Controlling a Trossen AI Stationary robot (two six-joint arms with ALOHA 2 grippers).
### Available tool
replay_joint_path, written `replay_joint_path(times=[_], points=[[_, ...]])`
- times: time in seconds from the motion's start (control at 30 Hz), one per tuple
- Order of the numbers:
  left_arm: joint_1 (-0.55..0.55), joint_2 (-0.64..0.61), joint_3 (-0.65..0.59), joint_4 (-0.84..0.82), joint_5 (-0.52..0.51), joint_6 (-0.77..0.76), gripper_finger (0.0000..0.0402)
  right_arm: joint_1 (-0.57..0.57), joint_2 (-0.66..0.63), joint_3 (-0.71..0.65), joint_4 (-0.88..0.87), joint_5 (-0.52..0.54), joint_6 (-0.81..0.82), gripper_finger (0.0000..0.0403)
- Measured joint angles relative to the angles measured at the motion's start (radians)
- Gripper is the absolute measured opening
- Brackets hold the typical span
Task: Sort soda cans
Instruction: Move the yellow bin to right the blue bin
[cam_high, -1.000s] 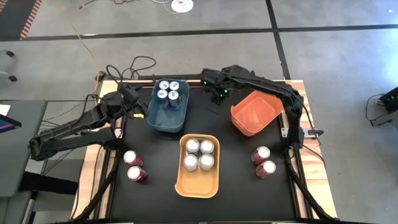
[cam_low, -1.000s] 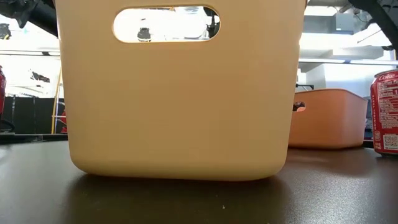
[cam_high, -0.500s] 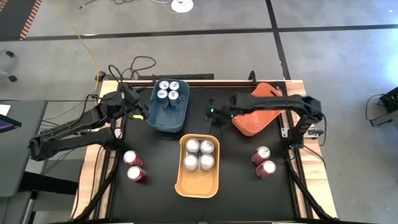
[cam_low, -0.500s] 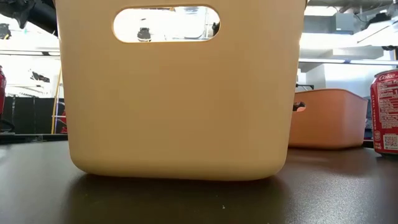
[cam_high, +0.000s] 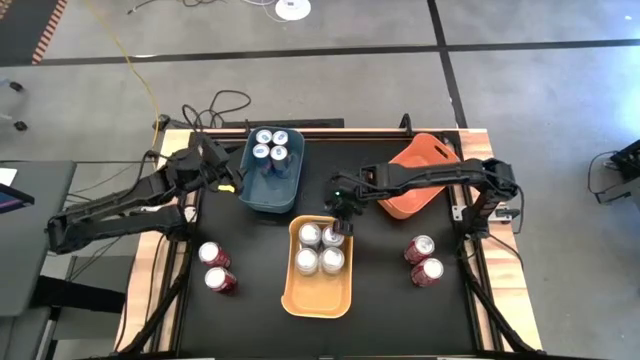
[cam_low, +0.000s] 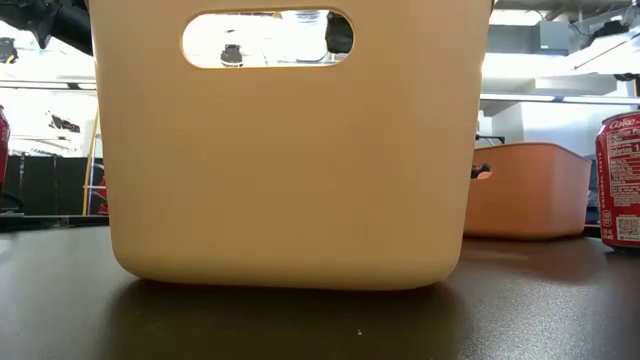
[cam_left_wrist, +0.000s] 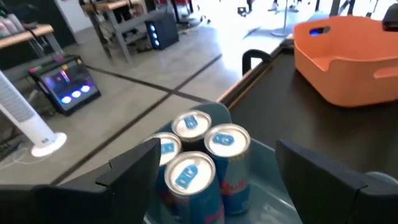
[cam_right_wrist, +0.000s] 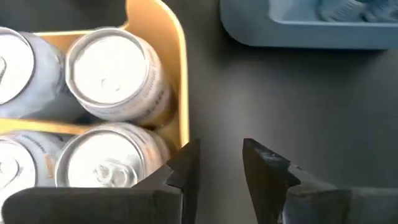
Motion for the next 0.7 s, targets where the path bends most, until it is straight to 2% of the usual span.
replay_joint_path(times=[0.37, 0.7], points=[[-0.040, 0.058, 0.000, -0.012, 0.001, -0.033, 0.0313, 0.039, 0.001, -0.001, 0.055, -0.053, -0.021, 0.0128], [-0.043, 0.058, 0.000, -0.011, 0.001, -0.038, 0.0313, 0.031, 0.097, -0.001, 0.077, -0.051, -0.022, 0.0127]])
